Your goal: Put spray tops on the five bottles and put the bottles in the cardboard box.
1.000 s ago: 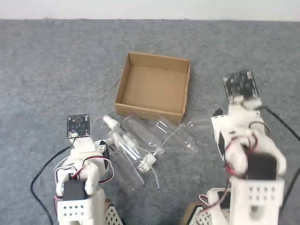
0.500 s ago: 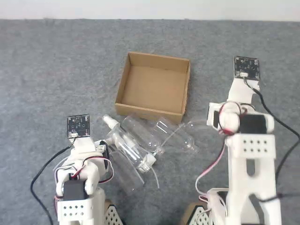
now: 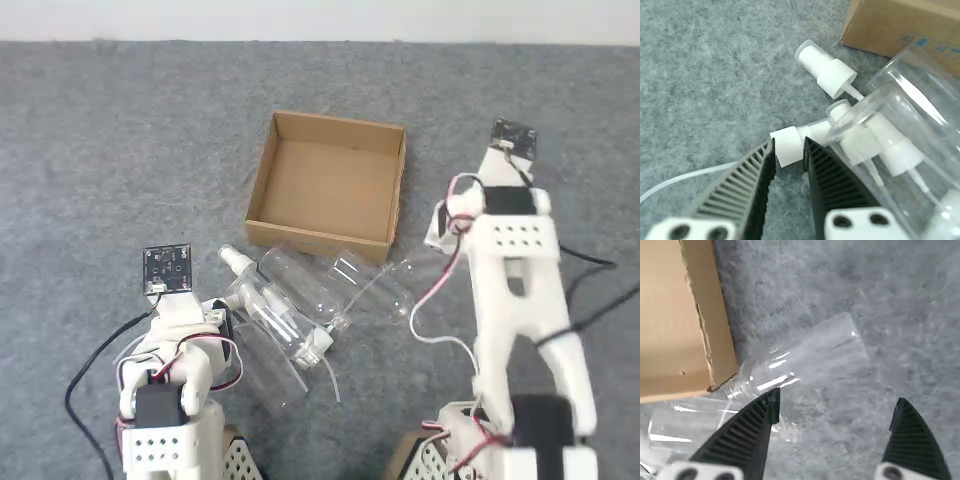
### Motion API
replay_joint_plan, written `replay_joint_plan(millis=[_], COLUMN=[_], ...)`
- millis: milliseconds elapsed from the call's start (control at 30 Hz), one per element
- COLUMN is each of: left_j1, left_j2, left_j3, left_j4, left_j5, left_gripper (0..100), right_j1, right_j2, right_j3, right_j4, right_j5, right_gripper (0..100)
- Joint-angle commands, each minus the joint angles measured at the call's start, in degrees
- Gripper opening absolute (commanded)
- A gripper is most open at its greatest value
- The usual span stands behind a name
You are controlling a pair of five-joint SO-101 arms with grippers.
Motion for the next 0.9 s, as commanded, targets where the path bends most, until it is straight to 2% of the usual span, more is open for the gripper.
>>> replay_joint_plan(millis=[0, 333, 867], left_j1=[0.09, 0.09, 0.09], left_j2=[-0.79, -0.79, -0.79], left_j3=[-0.48, -0.48, -0.48], left_j4=[0.26, 0.26, 0.26], left_j5=[0.53, 0.53, 0.53], left_gripper=[8, 8, 8], right_j1=[-1.54, -1.1, 0.4], right_j2=[4.18, 19.38, 34.15], right_j3=[-7.38, -16.09, -22.42], right_j4=[-0.4, -0.31, 0.13], right_j5=[-4.75, -11.16, -11.16], right_gripper=[30.9, 31.0, 30.7])
